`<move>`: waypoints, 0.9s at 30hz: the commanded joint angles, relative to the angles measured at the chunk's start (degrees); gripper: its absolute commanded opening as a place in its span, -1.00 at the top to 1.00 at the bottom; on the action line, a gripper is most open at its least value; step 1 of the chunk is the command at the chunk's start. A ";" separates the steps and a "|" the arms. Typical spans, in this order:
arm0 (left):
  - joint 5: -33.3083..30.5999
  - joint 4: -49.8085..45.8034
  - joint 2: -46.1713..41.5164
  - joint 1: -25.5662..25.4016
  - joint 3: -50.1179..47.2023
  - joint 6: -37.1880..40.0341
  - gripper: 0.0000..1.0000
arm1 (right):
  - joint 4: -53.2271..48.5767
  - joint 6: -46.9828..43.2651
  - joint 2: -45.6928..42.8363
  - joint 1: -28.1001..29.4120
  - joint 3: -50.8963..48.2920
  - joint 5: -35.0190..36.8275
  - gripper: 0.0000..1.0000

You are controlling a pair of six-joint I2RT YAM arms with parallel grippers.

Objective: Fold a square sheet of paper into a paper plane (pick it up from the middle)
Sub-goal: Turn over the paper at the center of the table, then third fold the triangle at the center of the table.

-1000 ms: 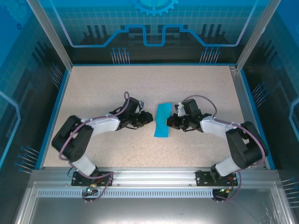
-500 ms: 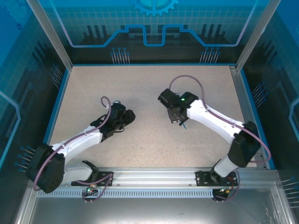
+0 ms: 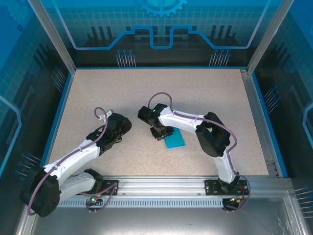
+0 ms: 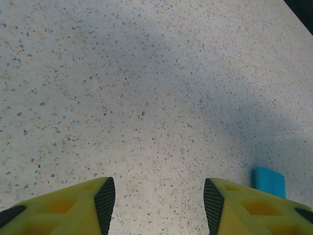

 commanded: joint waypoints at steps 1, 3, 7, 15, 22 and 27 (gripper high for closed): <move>1.20 -0.52 -0.22 0.72 -0.55 2.86 -0.14 | 13.22 0.22 -8.52 -1.75 -4.97 -13.61 0.13; 5.08 1.27 1.24 0.86 0.38 4.88 -0.15 | 19.19 0.89 -14.12 -3.81 -11.28 -16.07 0.06; 18.88 6.19 6.97 0.84 4.08 8.90 -0.13 | 32.13 2.69 -23.98 -10.87 -26.25 -25.09 0.20; 42.01 15.87 24.84 -1.93 14.63 8.85 0.04 | 46.78 3.31 -25.06 -18.50 -40.64 -38.37 0.70; 43.53 14.61 39.18 -6.11 25.08 5.38 0.20 | 51.55 6.15 -22.49 -18.68 -45.87 -36.93 0.74; 42.46 13.32 44.90 -6.33 29.59 5.06 0.23 | 59.09 13.30 -21.22 -18.35 -50.22 -35.34 0.73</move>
